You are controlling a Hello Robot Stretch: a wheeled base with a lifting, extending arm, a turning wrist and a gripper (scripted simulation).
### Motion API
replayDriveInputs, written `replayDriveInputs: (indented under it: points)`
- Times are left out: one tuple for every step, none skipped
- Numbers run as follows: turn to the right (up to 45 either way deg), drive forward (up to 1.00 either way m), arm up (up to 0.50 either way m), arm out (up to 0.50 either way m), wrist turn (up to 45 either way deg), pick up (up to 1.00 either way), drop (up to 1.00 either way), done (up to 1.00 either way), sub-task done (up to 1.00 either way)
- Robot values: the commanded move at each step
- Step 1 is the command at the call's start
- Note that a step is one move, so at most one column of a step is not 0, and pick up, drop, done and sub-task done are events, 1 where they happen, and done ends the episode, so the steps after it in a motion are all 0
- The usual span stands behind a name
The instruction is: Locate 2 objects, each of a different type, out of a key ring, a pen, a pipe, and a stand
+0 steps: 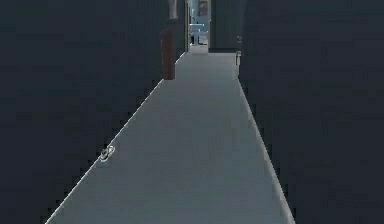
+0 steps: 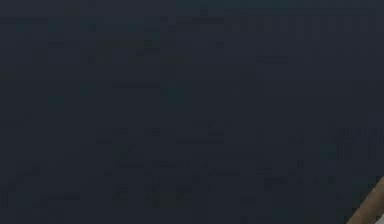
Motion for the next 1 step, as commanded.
replayDriveInputs:
  points:
    - [0.0, 1.00, 0.00, 0.00, 0.0, 0.00, 0.00, 0.00, 0.00]
